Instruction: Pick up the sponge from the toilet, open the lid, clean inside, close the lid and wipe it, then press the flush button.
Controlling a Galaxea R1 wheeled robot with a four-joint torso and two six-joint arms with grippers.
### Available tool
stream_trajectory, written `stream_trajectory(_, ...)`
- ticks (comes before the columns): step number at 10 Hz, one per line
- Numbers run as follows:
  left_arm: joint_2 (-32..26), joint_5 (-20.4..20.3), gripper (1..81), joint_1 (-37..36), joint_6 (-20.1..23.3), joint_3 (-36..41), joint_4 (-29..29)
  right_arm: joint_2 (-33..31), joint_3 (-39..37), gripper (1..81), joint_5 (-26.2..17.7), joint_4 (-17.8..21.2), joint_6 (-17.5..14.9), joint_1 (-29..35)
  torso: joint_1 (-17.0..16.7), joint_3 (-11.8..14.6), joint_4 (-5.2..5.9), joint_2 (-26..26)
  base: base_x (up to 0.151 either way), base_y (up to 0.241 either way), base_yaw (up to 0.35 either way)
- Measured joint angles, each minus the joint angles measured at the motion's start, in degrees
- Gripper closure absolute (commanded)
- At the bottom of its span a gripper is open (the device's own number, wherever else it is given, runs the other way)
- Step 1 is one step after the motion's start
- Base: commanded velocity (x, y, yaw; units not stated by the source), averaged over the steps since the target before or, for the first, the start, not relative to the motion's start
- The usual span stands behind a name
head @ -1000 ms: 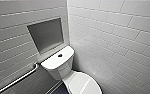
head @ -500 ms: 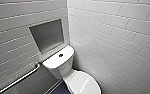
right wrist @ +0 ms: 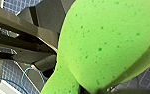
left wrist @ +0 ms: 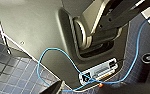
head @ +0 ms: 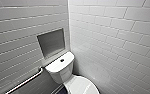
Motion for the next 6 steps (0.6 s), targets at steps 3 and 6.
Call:
stream_trajectory(3,0.1,0.7,1.0,0.9,0.0,0.0,0.0,2.5,-4.9,81.1,-0.5,0.0,0.0,-0.4,-4.2,5.8,0.00,6.4,0.000,0.000,0.000)
stream_trajectory(6,0.4,0.9,1.0,0.9,0.0,-0.1,0.0,3.4,-5.2,81.1,-0.6,-0.1,-0.1,-0.6,-7.7,6.9,0.02,11.7,0.000,0.000,0.000)
